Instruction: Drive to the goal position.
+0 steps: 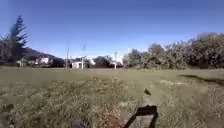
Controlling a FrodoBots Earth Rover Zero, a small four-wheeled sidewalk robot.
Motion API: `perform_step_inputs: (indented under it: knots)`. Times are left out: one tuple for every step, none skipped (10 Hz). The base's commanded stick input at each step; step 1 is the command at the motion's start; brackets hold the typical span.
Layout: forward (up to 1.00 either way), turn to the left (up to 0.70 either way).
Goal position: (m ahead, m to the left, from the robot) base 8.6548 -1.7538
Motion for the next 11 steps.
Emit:
perform_step_inputs:
  knots:
    - [1.0,0.0]
    - [1.0,0.0]
    - [1.0,0.0]
    - [1.0,0.0]
    - [1.0,0.0]
    - [1.0,0.0]
    - [1.0,0.0]
    - [1.0,0.0]
    - [1.0,0.0]
    - [1.0,0.0]
    - [1.0,0.0]
